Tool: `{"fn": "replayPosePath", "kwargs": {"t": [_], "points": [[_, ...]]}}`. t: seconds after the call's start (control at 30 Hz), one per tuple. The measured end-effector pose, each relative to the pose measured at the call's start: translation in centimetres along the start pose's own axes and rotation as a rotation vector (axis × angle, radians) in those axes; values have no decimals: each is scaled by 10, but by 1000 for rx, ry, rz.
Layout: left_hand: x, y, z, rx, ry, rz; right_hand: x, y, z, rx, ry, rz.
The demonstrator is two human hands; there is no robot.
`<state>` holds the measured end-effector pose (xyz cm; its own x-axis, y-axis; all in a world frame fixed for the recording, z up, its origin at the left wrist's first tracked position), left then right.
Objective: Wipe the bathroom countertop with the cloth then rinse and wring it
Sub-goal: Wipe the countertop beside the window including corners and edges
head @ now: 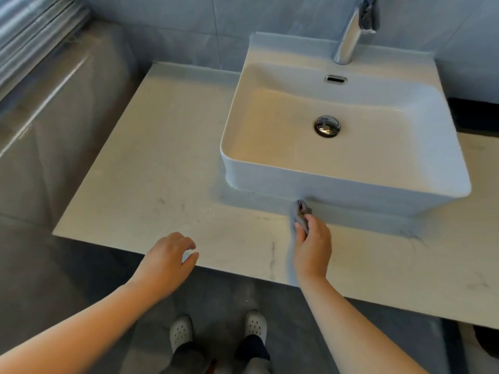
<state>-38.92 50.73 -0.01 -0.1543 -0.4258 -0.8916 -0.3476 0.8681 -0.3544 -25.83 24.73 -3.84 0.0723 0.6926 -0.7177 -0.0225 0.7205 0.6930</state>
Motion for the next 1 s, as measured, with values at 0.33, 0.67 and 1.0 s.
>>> {"fn": "replayPosePath", "kwargs": {"t": [0.33,0.67,1.0], "points": [[-19,63,-2,45,14,9,52,81,-40,-13,206,268],[-7,92,-5,97,119,158,24,37,-8,41,-109,-62],[-8,105,-2,155,201,200,110,113,-38,-51,119,106]]}}
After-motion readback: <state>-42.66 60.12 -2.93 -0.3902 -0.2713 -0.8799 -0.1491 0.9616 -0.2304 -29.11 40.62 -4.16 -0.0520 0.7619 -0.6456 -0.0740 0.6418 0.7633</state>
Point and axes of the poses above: each hand's wrist, its own z-axis towards the middle knuckle, its own x-axis out of the palm, y = z × x, the point moved 4 cm from there along z, towards the middle knuckle, and after that the axes turned 1 degree about -x, right-handed, at the moved point
